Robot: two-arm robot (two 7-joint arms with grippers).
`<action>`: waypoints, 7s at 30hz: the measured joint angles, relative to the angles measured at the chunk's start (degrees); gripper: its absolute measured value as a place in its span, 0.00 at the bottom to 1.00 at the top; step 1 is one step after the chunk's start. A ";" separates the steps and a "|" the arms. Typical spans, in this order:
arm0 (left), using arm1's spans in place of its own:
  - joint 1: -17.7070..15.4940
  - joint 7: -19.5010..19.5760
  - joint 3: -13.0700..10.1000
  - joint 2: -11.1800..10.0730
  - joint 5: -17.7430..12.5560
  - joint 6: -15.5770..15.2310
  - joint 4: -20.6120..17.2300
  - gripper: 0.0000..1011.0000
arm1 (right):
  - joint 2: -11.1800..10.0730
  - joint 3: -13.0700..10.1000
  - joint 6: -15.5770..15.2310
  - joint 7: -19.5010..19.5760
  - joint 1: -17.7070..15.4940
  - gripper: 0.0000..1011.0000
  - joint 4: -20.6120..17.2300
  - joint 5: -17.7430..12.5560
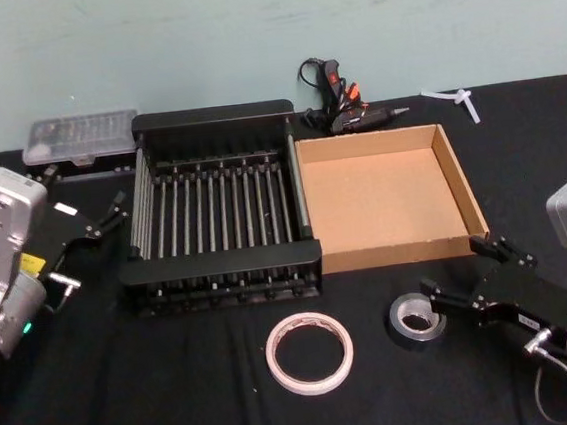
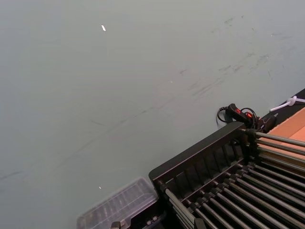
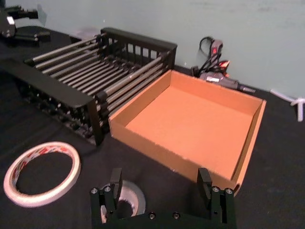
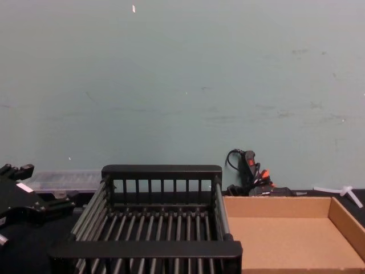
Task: Pick up the white tape and place it into the black box , Pick up the silver tape and place it into the brown box.
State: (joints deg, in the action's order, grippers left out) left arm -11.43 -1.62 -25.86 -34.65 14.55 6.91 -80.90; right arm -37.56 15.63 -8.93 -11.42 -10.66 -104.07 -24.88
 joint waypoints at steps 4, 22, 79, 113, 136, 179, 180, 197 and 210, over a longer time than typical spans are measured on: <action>0.00 0.00 0.00 0.00 0.00 0.00 0.00 0.99 | -0.09 -0.37 -1.59 -0.42 -0.59 0.99 -0.44 0.00; 0.00 0.00 0.00 0.00 0.00 0.00 0.00 0.99 | 1.61 0.38 -7.55 -2.46 1.19 0.99 0.86 2.55; 0.00 0.00 0.00 0.00 0.00 0.00 0.00 0.99 | 5.57 -0.35 -10.63 -4.33 3.00 0.50 3.71 6.17; 0.00 0.00 0.00 0.00 0.00 0.00 0.00 0.99 | 5.82 -3.02 -8.84 -6.54 1.44 0.12 1.13 5.12; 0.00 0.00 0.00 0.00 0.00 0.00 0.00 0.99 | 7.58 -3.94 -5.86 -6.65 8.89 0.12 2.12 3.27; 0.00 0.00 0.00 0.00 0.00 0.00 0.00 0.99 | 21.73 1.49 -6.17 -3.17 32.27 0.12 34.09 13.26; 0.00 0.00 0.00 0.00 0.00 0.00 0.00 0.99 | 21.80 1.50 -6.11 -3.19 32.27 0.12 34.20 13.42; 0.00 0.00 0.00 0.00 0.00 0.00 0.00 0.99 | 21.80 1.51 -6.03 -3.24 32.37 0.23 34.23 13.46; 0.00 0.00 0.00 0.00 0.00 0.00 0.00 0.99 | 21.76 1.51 -6.08 -3.24 32.38 0.65 34.17 13.36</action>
State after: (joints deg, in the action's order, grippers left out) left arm -11.43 -1.62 -25.86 -34.65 14.55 6.91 -80.90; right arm -15.80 17.15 -15.01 -14.66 21.71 -69.90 -11.52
